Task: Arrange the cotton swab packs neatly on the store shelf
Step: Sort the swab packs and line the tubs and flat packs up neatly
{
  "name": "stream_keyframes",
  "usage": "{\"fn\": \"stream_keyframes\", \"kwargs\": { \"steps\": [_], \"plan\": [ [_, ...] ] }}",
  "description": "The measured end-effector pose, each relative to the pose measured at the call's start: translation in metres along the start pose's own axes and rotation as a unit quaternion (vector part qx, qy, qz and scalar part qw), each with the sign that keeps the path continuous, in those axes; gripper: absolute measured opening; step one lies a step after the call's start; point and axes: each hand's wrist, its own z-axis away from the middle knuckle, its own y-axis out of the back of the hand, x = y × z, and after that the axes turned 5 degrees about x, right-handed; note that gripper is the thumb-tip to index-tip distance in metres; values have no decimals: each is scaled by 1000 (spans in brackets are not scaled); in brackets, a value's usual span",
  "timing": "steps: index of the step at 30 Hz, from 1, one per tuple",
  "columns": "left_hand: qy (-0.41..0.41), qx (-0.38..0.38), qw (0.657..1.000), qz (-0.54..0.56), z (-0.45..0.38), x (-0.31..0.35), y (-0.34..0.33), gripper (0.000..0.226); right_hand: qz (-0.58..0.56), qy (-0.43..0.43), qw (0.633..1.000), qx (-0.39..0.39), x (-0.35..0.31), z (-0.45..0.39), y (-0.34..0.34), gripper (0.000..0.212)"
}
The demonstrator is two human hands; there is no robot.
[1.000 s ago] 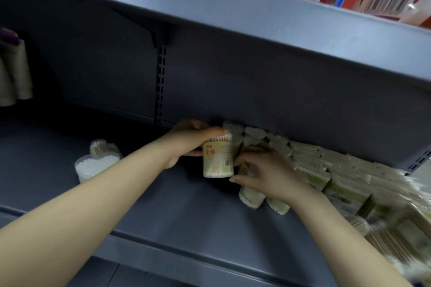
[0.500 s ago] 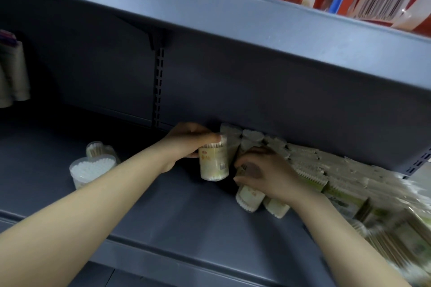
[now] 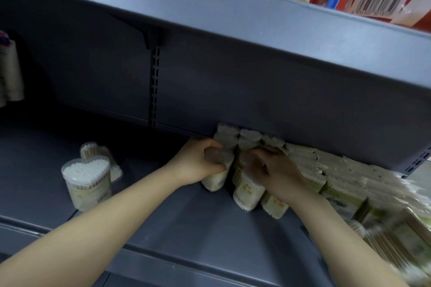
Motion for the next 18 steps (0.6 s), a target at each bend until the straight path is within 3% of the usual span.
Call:
{"fn": "stream_keyframes", "kwargs": {
  "steps": [2, 3, 7, 9, 13, 18],
  "plan": [
    [-49, 6, 999, -18, 2, -1, -5, 18, 2, 2, 1000, 11, 1, 0, -2, 63],
    [-69, 12, 997, -24, 2, -1, -8, 20, 1, 1, 1000, 16, 1, 0, -3, 64],
    [-101, 47, 993, -38, 5, 2, -18, 75, 2, 0, 1000, 14, 1, 0, -2, 60],
    [-88, 53, 993, -62, 3, 0, -20, 87, 2, -2, 1000, 14, 1, 1, -3, 57],
    [-91, 41, 992, -73, -4, -3, -22, 87, 7, -8, 1000, 17, 0, 0, -4, 55],
    [-99, 40, 991, -86, -12, -4, -25, 87, 4, -5, 1000, 22, -2, 1, -3, 73]
  ]
}}
